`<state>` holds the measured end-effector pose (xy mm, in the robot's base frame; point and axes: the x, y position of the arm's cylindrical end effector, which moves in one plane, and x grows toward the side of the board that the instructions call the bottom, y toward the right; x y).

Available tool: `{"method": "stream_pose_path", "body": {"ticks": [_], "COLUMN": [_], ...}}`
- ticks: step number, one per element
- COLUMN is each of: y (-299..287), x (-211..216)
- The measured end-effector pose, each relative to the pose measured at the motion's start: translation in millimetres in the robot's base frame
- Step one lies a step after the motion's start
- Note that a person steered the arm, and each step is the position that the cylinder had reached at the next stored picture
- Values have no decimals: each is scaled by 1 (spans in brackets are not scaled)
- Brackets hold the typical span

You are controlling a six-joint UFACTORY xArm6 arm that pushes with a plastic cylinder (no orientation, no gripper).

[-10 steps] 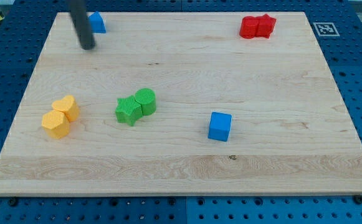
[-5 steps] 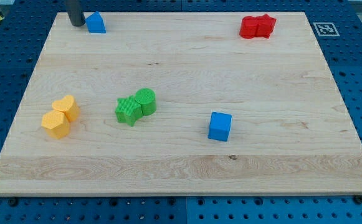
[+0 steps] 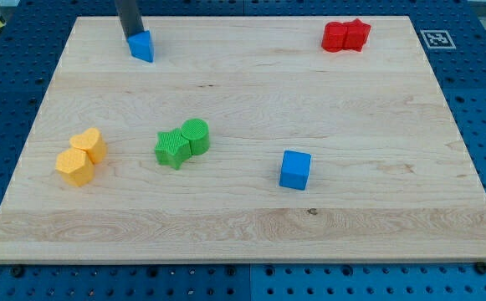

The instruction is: Push blue triangle towards blue cube

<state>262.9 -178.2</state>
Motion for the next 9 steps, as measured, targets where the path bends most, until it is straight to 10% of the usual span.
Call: {"method": "stream_pose_path", "body": {"ticks": [9], "y": [25], "x": [122]}}
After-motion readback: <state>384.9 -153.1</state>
